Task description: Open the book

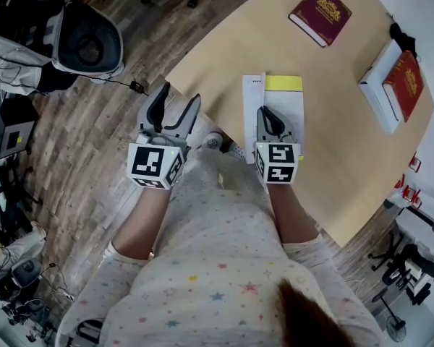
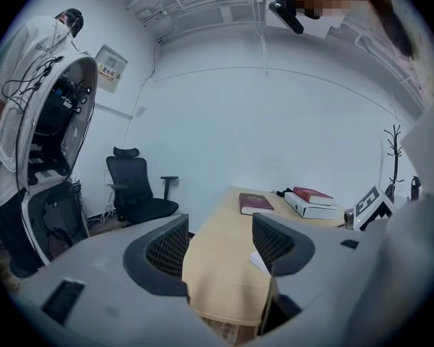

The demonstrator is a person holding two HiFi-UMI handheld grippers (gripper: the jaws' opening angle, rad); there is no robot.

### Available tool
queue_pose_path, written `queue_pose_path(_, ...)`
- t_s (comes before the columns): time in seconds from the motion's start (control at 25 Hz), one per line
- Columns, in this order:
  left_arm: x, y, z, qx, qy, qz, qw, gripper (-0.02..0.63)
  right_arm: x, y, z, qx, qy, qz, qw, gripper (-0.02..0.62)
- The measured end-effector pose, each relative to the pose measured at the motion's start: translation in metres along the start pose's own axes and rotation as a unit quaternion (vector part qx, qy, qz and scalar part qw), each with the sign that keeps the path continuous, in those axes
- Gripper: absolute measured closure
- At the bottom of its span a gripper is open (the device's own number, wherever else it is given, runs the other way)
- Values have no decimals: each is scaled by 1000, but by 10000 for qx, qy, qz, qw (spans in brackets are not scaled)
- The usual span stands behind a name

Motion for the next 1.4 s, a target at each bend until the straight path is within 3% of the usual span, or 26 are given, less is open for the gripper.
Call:
queue_pose_path(1.0,27,28,-5,-939,188,-244,9951,333,11,-17,-7,-321,117,-46,9994,574)
queue_pose_path(1.2,28,28,-6,-928,220,-246,9951,333,12,-19,-8,-257,121,-45,9996,574)
queue_pose_path(1.4,30,27,-14,-777,224,-271,9964,333,11,-21,-14,93,185,-120,9997,575)
Point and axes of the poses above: the fingertips, and each gripper's own axes: y forward along the fingers, z to its left, x out of its top, the point moved 6 cm from there along -y, backward along the fingers, and after that the axes turned 15 degrees about x, right-handed, at the moved point
